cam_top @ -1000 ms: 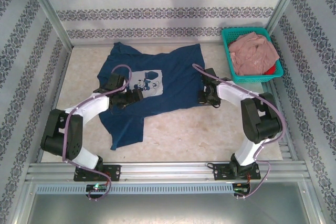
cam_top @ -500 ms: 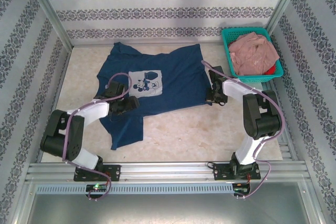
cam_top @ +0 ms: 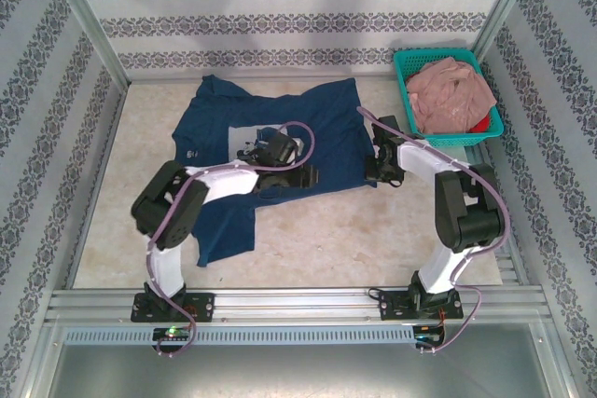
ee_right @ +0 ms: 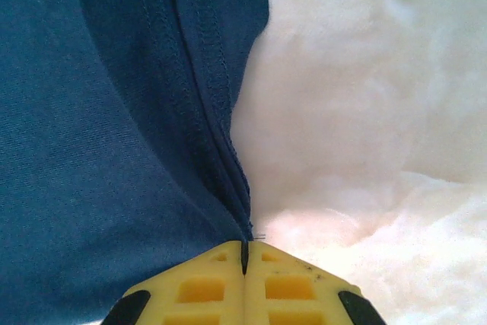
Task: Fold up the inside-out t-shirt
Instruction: Smooth out the T-shirt at the center of the table.
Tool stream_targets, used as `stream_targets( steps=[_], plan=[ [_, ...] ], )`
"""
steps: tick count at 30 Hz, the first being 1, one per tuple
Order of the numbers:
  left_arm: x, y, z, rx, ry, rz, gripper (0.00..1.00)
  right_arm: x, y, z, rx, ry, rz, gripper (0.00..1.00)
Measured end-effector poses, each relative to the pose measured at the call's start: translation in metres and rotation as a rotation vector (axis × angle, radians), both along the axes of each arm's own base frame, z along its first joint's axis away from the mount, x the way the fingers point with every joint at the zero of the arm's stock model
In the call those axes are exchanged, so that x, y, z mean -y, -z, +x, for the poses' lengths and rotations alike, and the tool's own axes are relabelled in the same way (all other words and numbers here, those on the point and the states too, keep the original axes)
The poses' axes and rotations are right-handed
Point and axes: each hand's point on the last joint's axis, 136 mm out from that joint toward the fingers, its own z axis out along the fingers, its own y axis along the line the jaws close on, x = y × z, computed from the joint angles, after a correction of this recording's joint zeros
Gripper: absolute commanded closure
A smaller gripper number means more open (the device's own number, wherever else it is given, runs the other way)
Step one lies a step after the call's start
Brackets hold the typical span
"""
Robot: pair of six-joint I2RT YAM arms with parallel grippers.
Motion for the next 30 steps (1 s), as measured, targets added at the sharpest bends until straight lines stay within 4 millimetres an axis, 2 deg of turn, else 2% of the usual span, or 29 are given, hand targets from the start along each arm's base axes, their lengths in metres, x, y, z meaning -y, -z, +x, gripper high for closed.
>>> stream_targets(
  steps=[1,4,11,19,26,28,30],
  plan=[
    [0.000,0.009,0.001,-0.009,0.005,0.014,0.34,0.000,-0.003,-0.001,0.005,-0.006,-0.001,1.00],
    [0.001,0.006,0.005,0.006,0.006,0.010,0.38,0.004,-0.012,-0.006,0.007,-0.013,-0.018,1.00],
    [-0.015,0.013,-0.009,0.030,0.002,0.013,0.41,0.038,-0.030,-0.018,0.003,-0.006,-0.184,1.00],
    [-0.018,0.013,-0.013,0.061,0.004,-0.007,0.42,0.050,-0.054,-0.011,0.036,-0.044,-0.321,1.00],
    [-0.017,0.013,-0.013,0.062,0.004,-0.008,0.42,0.062,-0.071,-0.002,0.055,-0.031,-0.410,0.74],
    [-0.017,0.013,-0.012,0.062,0.005,-0.008,0.42,0.054,-0.066,-0.006,0.056,-0.032,-0.351,0.67],
    [-0.017,0.013,-0.012,0.061,0.005,-0.009,0.42,0.041,-0.057,-0.019,0.052,-0.038,-0.256,0.61]
  ],
)
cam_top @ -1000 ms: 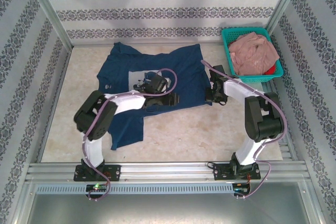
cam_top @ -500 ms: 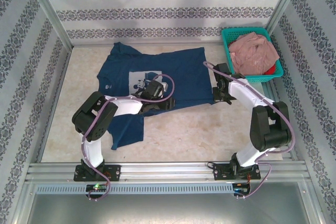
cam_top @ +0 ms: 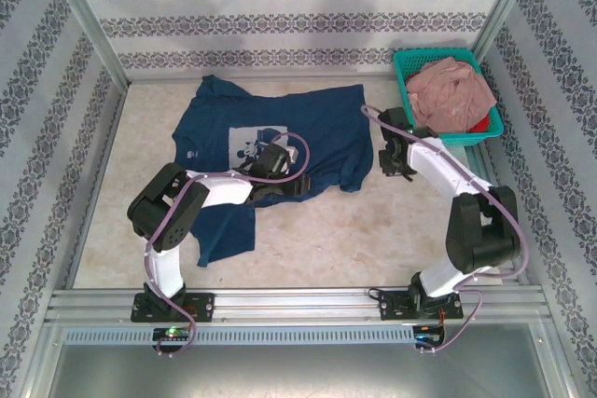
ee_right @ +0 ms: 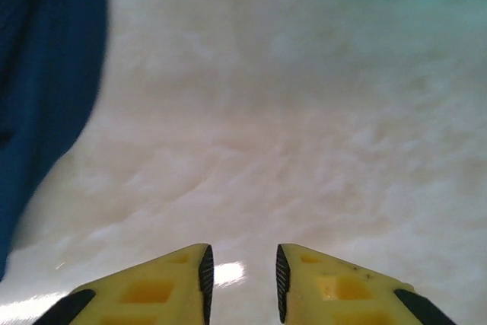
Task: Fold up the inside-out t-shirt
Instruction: Smooth out the T-shirt at the center of the table.
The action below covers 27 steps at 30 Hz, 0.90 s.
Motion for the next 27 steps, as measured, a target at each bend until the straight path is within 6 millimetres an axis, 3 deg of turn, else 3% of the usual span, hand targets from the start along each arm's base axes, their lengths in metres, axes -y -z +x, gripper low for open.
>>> stream_targets(
  steps=[5,10,13,16,20,22,27],
  plan=[
    [0.001,0.000,0.000,-0.002,0.003,-0.002,0.42,-0.060,0.025,-0.036,-0.046,-0.104,0.196,0.56],
    [0.001,0.000,-0.001,-0.005,0.004,-0.002,0.41,-0.127,0.037,-0.039,-0.048,-0.288,0.187,0.53],
    [0.000,-0.001,-0.001,-0.006,0.003,-0.002,0.41,-0.148,0.049,-0.033,-0.050,-0.342,0.117,0.52],
    [0.000,-0.001,-0.001,-0.009,0.003,-0.004,0.41,-0.151,0.061,-0.020,-0.051,-0.343,0.033,0.56],
    [-0.001,-0.001,-0.001,-0.011,0.004,-0.002,0.42,-0.140,0.070,-0.001,-0.042,-0.315,-0.063,0.74],
    [-0.002,-0.001,-0.003,-0.017,0.003,0.002,0.42,-0.128,0.070,0.005,-0.038,-0.294,-0.102,0.83],
    [-0.004,0.000,-0.006,-0.026,0.003,0.009,0.42,-0.090,0.056,0.008,-0.034,-0.222,-0.109,0.89]
  ],
)
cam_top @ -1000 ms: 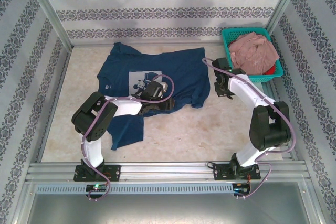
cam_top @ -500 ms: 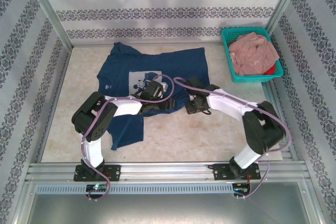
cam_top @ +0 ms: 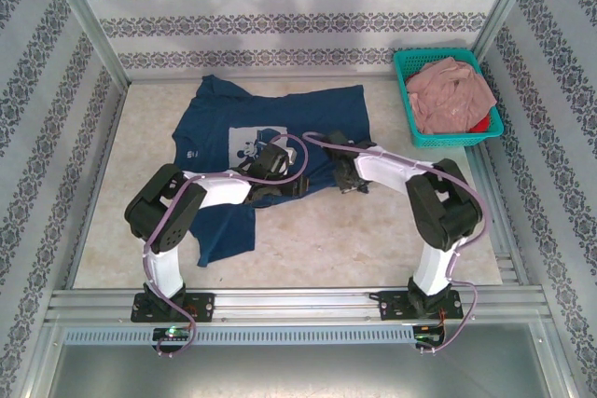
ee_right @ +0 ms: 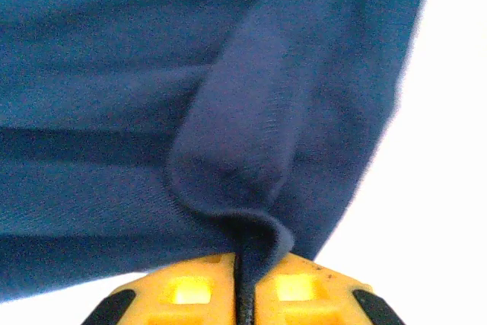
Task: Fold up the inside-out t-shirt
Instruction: Smooth out the T-shirt at the center of the table.
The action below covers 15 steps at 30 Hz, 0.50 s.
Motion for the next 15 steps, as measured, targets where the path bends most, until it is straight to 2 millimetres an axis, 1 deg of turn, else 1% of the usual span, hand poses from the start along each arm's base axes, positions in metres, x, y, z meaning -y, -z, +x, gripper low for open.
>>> stream_targets(
  steps=[4,6,8,11,14,15],
  plan=[
    [0.000,0.000,0.000,-0.001,0.000,0.001,0.42,0.040,-0.019,0.002,0.024,0.098,0.040,0.87],
    [0.000,0.000,0.000,-0.001,0.000,0.001,0.43,0.059,-0.024,0.003,0.025,0.148,0.057,0.85],
    [0.000,0.000,0.000,-0.001,0.000,0.001,0.42,0.073,-0.024,0.003,0.017,0.185,0.070,0.83],
    [0.000,0.000,0.000,-0.001,0.000,0.001,0.42,0.079,-0.022,-0.003,-0.004,0.200,0.092,0.74],
    [0.000,0.000,0.000,-0.001,0.001,0.002,0.43,0.073,-0.023,-0.012,-0.016,0.193,0.141,0.62],
    [0.000,0.000,0.000,-0.002,0.001,0.003,0.43,0.070,-0.024,-0.015,-0.018,0.191,0.163,0.60]
  ],
)
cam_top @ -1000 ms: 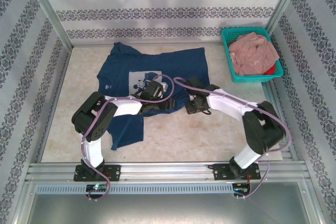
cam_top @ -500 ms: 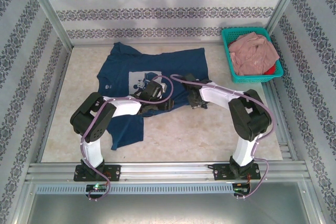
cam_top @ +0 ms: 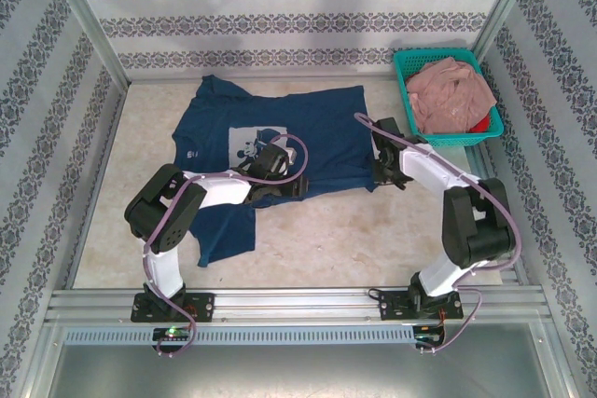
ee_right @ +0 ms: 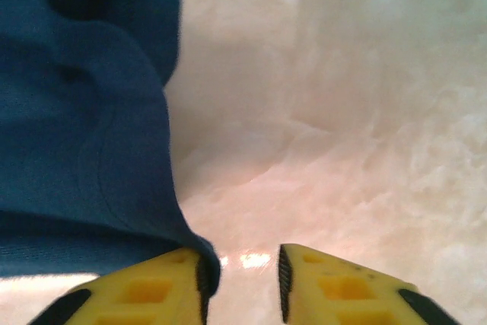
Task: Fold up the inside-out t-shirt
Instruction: Smooth out the T-shirt at the center of the table.
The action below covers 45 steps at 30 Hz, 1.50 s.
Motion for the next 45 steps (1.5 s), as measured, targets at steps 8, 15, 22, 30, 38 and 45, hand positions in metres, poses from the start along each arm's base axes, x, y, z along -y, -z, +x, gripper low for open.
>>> stream_targets(
  steps=[8,15,22,30,38,45],
  plan=[
    [0.000,0.000,0.000,-0.004,0.001,0.003,0.43,-0.034,0.015,-0.034,-0.031,0.049,0.266,0.53],
    [0.000,0.000,-0.001,-0.006,0.002,0.005,0.43,-0.045,0.032,-0.025,-0.032,0.109,0.357,0.54],
    [-0.001,0.000,-0.001,-0.008,0.004,0.009,0.43,-0.039,0.033,-0.007,0.017,0.173,0.415,0.73],
    [-0.001,0.000,-0.002,-0.006,0.009,0.013,0.43,-0.028,0.027,-0.002,0.031,0.167,0.366,1.00],
    [-0.002,0.000,-0.002,-0.007,0.012,0.017,0.44,-0.030,-0.050,0.013,0.245,-0.073,0.191,1.00],
    [-0.002,0.000,-0.002,-0.007,0.012,0.018,0.45,-0.031,-0.080,0.011,0.322,-0.320,0.022,1.00]
  ],
)
